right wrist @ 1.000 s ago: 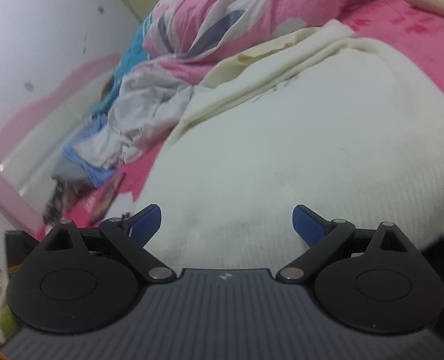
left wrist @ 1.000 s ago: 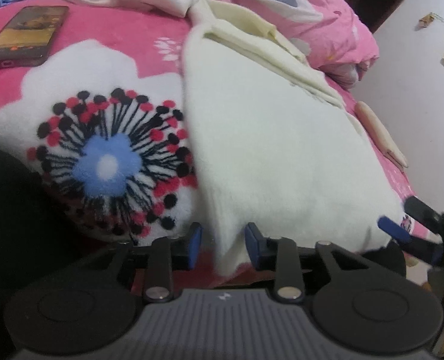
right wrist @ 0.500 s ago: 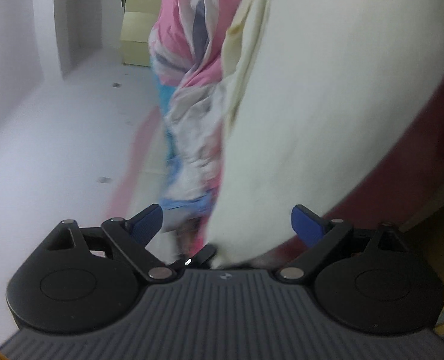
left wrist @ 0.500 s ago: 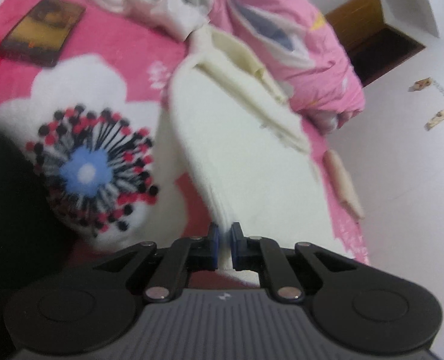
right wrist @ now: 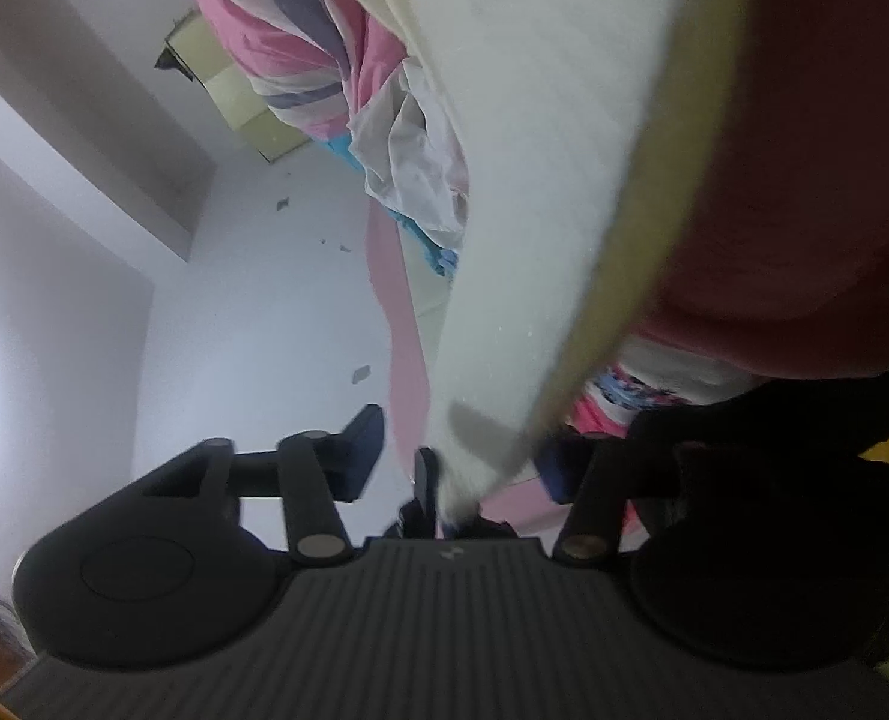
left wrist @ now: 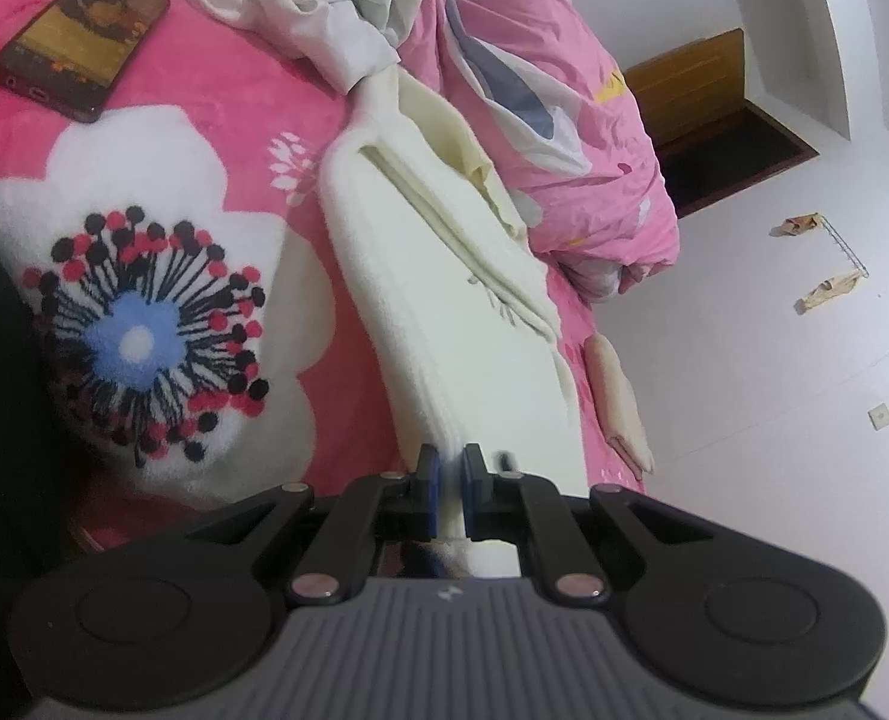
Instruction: Fold clothes
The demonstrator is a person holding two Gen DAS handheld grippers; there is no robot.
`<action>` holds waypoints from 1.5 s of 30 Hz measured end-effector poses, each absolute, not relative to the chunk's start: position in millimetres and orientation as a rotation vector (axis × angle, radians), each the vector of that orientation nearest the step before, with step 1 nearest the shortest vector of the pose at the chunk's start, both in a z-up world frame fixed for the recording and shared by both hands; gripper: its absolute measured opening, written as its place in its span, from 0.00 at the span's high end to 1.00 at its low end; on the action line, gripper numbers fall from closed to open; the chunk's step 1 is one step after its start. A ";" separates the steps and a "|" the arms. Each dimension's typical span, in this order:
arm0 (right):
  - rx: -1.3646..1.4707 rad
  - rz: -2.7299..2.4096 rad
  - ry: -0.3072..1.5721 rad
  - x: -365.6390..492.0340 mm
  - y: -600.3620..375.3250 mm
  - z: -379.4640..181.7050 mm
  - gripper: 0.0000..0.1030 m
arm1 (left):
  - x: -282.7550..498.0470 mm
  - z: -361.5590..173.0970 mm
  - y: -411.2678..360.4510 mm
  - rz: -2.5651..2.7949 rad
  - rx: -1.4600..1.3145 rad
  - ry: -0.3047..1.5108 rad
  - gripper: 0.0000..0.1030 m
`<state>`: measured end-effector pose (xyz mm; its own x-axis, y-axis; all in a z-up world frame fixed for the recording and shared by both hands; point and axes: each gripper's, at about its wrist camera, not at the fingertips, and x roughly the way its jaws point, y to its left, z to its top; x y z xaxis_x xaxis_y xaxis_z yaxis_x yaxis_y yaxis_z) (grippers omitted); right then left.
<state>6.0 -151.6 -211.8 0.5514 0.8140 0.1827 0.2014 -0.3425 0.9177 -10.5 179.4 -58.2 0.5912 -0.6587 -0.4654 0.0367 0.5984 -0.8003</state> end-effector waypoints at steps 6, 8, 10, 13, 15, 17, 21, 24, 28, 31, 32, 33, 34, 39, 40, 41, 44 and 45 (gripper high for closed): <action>1.825 0.783 0.780 3.2 -143.6 -204.7 0.95 | -8.0 -82.4 195.3 -0.529 -0.908 0.853 0.89; 1.806 0.777 0.742 5.5 -144.0 -199.8 0.95 | -8.4 -89.1 201.9 -0.546 -0.913 0.832 0.73; 1.784 0.765 0.728 6.3 -145.1 -195.5 0.95 | -7.0 -96.9 210.4 -0.562 -0.953 0.810 0.62; 1.765 0.735 0.739 8.0 -144.3 -191.6 0.96 | 1.3 -110.3 223.8 -0.573 -1.063 0.801 0.45; 1.757 0.724 0.749 8.1 -143.9 -189.8 0.96 | 10.1 -116.4 227.0 -0.583 -1.102 0.809 0.43; 1.736 0.724 0.760 12.0 -143.1 -189.5 0.96 | 18.0 -120.8 227.4 -0.591 -1.127 0.819 0.38; 1.692 0.721 0.780 18.5 -145.1 -190.6 0.96 | 34.5 -126.1 215.8 -0.633 -1.140 0.847 0.35; 1.674 0.724 0.786 20.9 -144.5 -191.1 0.95 | 47.8 -132.0 205.7 -0.641 -1.135 0.903 0.36; 1.646 0.738 0.789 18.9 -146.1 -190.4 0.96 | 60.5 -139.3 191.4 -0.649 -1.119 0.976 0.46; 1.606 0.756 0.797 14.7 -147.4 -192.1 0.96 | 64.4 -146.3 180.5 -0.645 -1.119 1.030 0.54; 1.586 0.763 0.802 13.4 -148.0 -192.1 0.95 | 65.1 -147.4 176.5 -0.646 -1.105 1.048 0.60; 1.566 0.770 0.808 12.1 -148.5 -192.1 0.95 | 65.9 -147.1 172.2 -0.655 -1.076 1.064 0.64; 1.537 0.773 0.816 10.6 -150.1 -190.7 0.94 | 66.6 -146.7 168.0 -0.663 -1.048 1.079 0.68; 1.353 0.775 0.841 0.0 -168.2 -177.0 0.87 | 63.8 -141.9 157.6 -0.616 -0.977 1.090 0.77; 1.309 0.772 0.846 -2.8 -173.9 -173.6 0.85 | 63.6 -140.8 155.8 -0.607 -0.961 1.090 0.79; 1.260 0.757 0.849 -6.4 -181.7 -169.8 0.82 | 63.3 -139.8 154.0 -0.599 -0.946 1.090 0.80; 1.168 0.676 0.816 -19.5 -216.0 -159.3 0.78 | 62.5 -136.6 148.3 -0.577 -0.891 1.094 0.83; 1.156 0.646 0.796 -23.9 -230.4 -154.5 0.77 | 64.2 -134.8 145.9 -0.573 -0.873 1.096 0.83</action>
<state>-23.9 -230.4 -154.5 0.5710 0.7935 -0.2106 -0.0423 0.2846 0.9577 64.2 145.9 -134.8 0.3706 -0.7717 -0.5168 -0.0157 0.5511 -0.8343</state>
